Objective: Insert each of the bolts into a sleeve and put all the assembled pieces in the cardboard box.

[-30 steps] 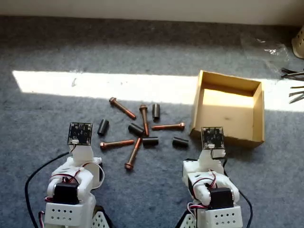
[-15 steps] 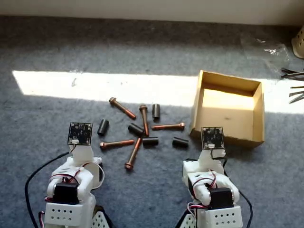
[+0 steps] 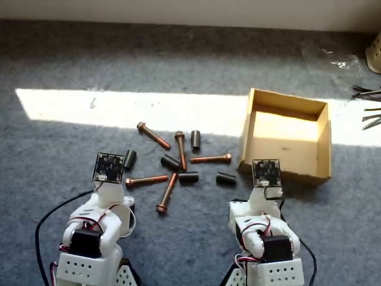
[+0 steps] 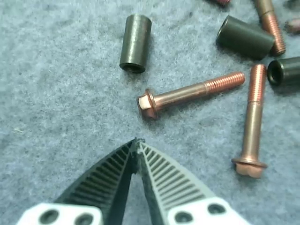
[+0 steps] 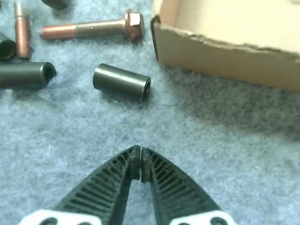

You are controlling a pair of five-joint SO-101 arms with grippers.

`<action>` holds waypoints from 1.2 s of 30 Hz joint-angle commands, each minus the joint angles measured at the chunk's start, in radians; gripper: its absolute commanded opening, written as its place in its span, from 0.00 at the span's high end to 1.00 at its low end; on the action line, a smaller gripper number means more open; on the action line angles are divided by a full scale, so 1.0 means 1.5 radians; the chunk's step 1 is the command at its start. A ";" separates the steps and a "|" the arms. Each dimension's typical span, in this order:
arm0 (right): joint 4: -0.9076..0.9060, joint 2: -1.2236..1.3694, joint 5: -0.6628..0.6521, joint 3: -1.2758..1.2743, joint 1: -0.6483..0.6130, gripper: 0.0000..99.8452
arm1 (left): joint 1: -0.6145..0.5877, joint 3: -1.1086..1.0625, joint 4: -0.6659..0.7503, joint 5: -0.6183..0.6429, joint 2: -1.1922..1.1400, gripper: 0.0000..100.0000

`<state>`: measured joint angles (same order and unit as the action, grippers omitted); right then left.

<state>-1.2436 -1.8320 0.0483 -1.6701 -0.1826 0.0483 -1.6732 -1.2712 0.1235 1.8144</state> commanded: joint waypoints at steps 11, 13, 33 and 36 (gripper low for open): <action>0.056 -0.005 0.000 -0.093 -0.004 0.99 | -0.041 -0.015 0.082 0.000 0.002 0.99; 0.061 -0.005 0.000 -0.093 -0.004 0.99 | -0.066 -0.015 0.093 0.000 0.002 0.99; 0.095 -0.005 -0.274 -0.093 -0.001 0.99 | -0.072 -0.015 0.008 -0.001 -0.004 0.99; 0.096 -0.005 -0.286 -0.093 -0.001 0.99 | -0.072 -0.015 -0.004 -0.002 -0.001 0.99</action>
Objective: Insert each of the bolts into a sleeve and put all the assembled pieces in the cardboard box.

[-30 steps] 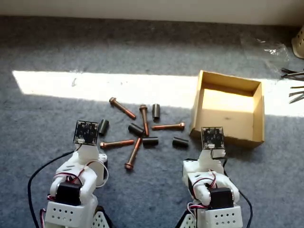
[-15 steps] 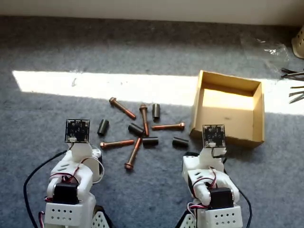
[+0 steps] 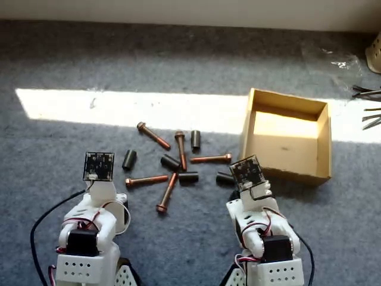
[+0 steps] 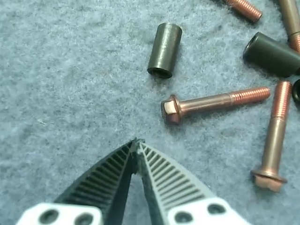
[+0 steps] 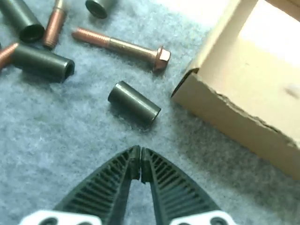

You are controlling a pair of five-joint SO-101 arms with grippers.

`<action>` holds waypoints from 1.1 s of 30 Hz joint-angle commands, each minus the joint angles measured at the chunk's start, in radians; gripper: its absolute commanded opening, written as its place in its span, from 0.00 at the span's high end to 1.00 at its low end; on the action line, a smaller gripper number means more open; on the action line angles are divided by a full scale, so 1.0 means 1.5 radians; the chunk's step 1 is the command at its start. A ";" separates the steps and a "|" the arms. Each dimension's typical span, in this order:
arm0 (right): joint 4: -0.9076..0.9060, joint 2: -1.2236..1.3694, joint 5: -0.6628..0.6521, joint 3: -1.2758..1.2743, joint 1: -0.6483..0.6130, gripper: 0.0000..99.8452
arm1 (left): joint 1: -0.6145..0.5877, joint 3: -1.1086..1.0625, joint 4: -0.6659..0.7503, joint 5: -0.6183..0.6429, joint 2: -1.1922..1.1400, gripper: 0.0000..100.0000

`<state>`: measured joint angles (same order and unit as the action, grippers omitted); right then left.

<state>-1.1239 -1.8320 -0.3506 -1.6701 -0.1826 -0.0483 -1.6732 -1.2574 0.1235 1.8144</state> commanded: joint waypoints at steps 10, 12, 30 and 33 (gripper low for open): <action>-0.004 -0.005 -0.047 -0.047 0.001 0.99 | -0.008 -0.015 -0.031 -0.003 0.001 0.99; -0.028 -0.005 -0.047 -0.019 0.001 0.99 | -0.008 -0.015 -0.034 -0.017 0.001 0.99; -0.078 0.113 -0.141 0.276 0.080 0.99 | -0.008 -0.015 -0.035 -0.054 0.002 0.99; -0.078 0.235 -0.129 0.349 0.078 0.99 | -0.008 -0.015 -0.034 -0.054 0.002 0.99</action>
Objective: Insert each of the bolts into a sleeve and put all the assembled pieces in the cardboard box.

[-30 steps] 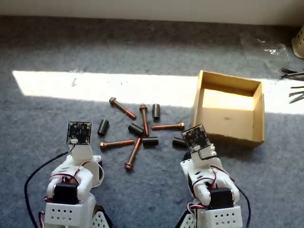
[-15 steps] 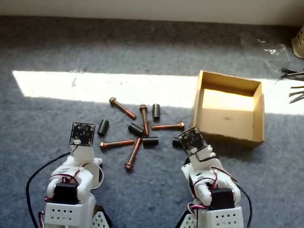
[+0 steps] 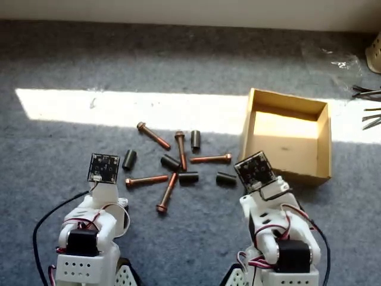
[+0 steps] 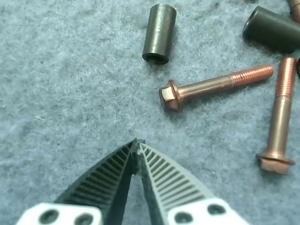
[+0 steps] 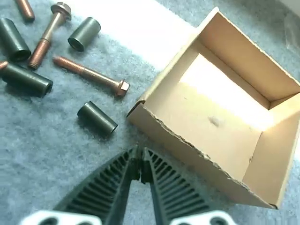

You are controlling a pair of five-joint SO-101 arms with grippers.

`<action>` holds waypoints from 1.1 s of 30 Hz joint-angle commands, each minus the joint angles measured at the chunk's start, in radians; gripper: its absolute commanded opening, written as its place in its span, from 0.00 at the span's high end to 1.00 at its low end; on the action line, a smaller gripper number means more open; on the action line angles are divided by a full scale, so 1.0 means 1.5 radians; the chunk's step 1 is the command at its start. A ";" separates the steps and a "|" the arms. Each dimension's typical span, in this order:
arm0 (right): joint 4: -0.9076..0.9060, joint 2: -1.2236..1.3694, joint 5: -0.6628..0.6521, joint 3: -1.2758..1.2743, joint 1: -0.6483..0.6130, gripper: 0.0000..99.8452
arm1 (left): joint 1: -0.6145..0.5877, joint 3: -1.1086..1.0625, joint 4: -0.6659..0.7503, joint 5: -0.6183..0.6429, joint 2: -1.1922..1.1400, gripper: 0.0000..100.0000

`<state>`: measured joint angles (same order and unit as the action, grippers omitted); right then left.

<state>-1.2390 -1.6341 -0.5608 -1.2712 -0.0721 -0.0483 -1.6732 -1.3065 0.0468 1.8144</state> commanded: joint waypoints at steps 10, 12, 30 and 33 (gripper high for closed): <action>-0.008 0.430 0.012 0.297 -0.006 0.99 | -0.008 -0.015 0.000 -0.003 0.002 0.99; -0.008 0.478 0.012 0.323 -0.024 0.99 | -0.008 -0.015 0.000 -0.003 0.002 0.99; -0.032 0.860 -0.177 0.427 -0.228 0.86 | -0.008 -0.015 0.000 -0.004 0.002 0.99; 0.013 0.896 -0.209 0.436 -0.203 0.86 | -0.008 -0.015 0.000 -0.004 0.002 0.99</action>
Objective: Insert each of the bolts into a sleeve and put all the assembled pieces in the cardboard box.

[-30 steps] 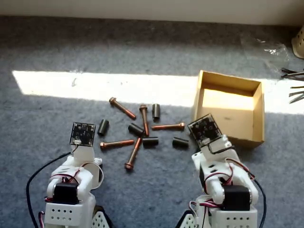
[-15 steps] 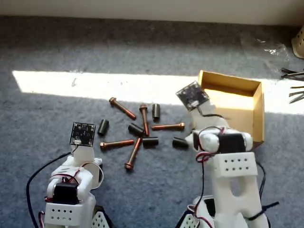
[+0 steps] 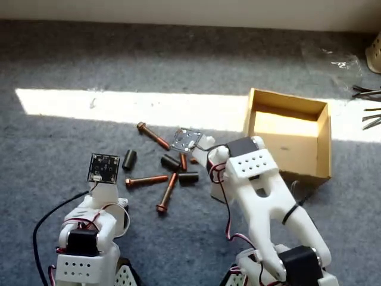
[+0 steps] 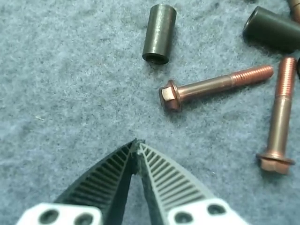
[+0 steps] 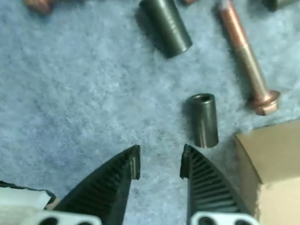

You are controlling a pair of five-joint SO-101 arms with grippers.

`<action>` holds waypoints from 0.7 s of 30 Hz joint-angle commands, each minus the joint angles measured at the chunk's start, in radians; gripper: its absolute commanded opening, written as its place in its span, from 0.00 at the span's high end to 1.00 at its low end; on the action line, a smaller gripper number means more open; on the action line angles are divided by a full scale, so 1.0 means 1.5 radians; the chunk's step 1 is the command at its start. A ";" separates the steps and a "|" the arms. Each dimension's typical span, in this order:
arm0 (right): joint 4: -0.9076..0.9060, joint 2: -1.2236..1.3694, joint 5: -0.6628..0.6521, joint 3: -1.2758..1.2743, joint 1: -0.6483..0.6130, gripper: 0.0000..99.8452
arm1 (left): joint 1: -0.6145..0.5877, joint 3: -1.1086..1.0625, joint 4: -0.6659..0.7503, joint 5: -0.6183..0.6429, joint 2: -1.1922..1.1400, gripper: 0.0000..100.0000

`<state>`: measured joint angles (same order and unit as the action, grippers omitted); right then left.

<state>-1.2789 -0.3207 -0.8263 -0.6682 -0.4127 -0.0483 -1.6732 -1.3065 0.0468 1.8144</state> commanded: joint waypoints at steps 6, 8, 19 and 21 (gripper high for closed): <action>0.072 0.044 -0.095 0.034 0.043 0.85 | -0.008 -0.015 0.000 -0.004 0.002 0.99; 0.072 0.052 -0.111 0.034 0.044 0.85 | -0.008 -0.015 0.000 -0.004 0.002 0.99; 0.133 0.113 -0.181 0.051 0.044 0.85 | -0.008 -0.015 0.000 -0.004 0.002 0.99; 0.155 0.122 -0.181 0.051 0.046 0.84 | -0.008 -0.015 0.000 -0.004 0.002 0.99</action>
<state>-1.0978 -0.1412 -1.0856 -0.6283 -0.3575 -0.0483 -1.6732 -1.3065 0.0468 1.8144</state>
